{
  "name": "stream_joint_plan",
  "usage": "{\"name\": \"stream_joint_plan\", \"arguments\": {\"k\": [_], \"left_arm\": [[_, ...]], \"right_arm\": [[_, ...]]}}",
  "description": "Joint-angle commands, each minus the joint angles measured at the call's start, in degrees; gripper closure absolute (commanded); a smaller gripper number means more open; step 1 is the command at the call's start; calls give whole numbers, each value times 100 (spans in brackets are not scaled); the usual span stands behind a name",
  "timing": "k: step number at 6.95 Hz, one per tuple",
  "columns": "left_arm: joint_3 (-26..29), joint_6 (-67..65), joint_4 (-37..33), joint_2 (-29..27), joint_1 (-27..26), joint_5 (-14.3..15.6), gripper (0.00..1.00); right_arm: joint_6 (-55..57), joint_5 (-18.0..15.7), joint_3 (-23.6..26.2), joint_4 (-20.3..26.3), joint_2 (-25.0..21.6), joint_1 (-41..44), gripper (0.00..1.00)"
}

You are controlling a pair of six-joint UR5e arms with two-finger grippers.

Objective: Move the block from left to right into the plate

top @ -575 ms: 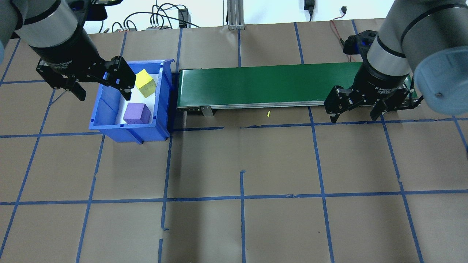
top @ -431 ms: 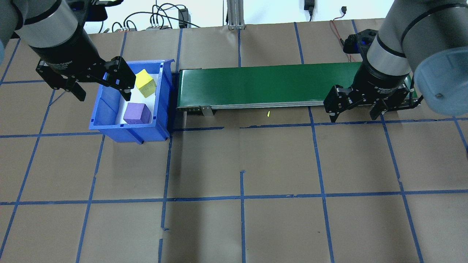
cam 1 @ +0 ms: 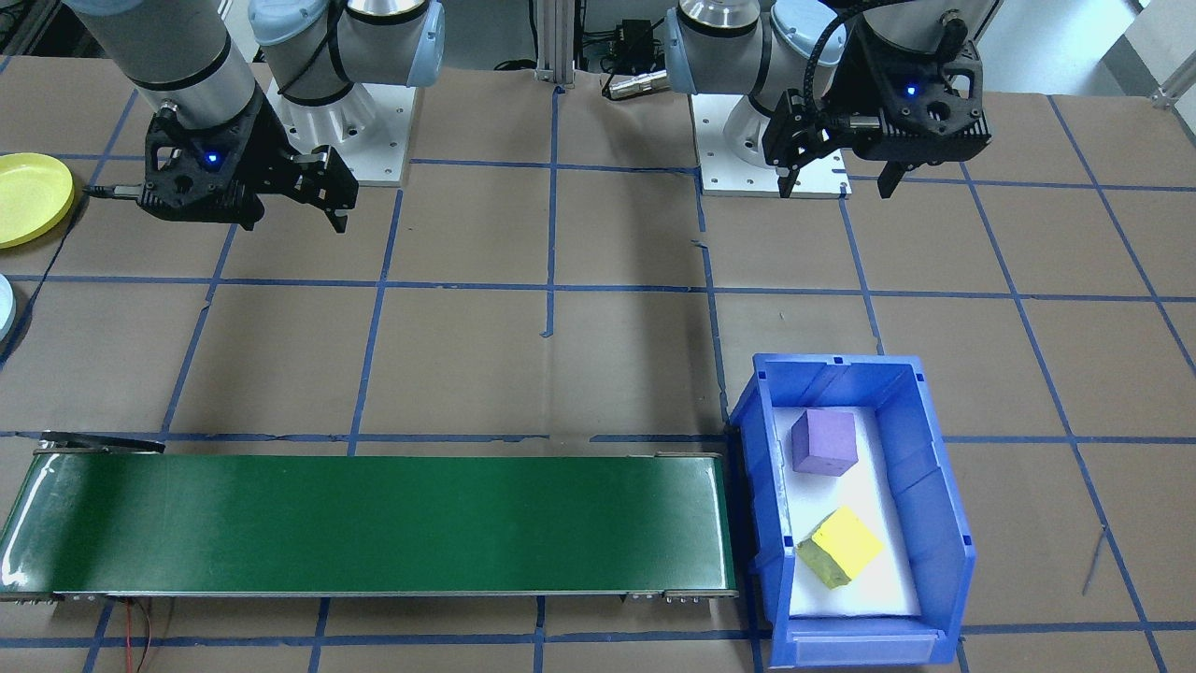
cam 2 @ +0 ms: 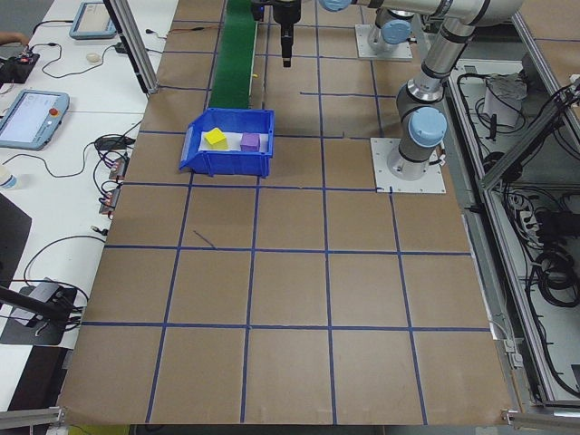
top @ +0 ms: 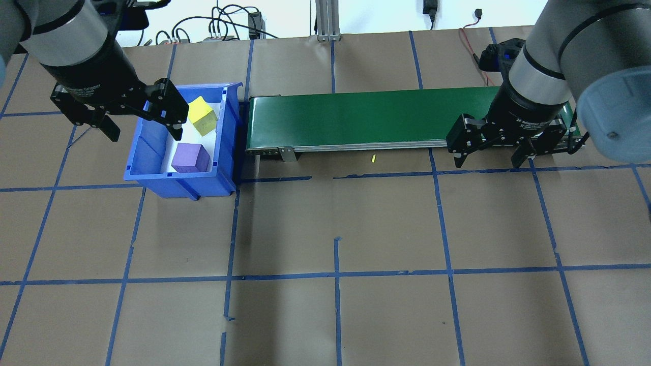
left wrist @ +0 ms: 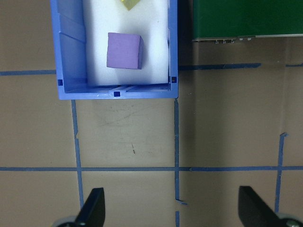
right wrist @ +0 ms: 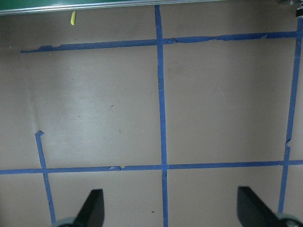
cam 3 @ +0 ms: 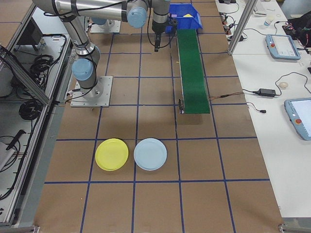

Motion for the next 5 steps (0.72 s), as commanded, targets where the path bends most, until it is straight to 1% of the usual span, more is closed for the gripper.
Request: {"name": "stream_joint_plan", "arguments": {"k": [1, 2, 3, 4, 5], "left_arm": [[-76, 13, 19, -7, 16, -65, 0], [-94, 92, 71, -77, 77, -74, 0], [-86, 101, 332, -260, 226, -91, 0], [36, 214, 561, -689, 436, -161, 0], [20, 363, 1390, -1250, 577, -292, 0]], "right_arm": [[28, 138, 23, 7, -10, 43, 0], [332, 129, 23, -2, -19, 87, 0], [501, 103, 15, -2, -28, 122, 0], [624, 68, 15, -2, -28, 122, 0], [773, 76, 23, -2, -28, 122, 1]]}}
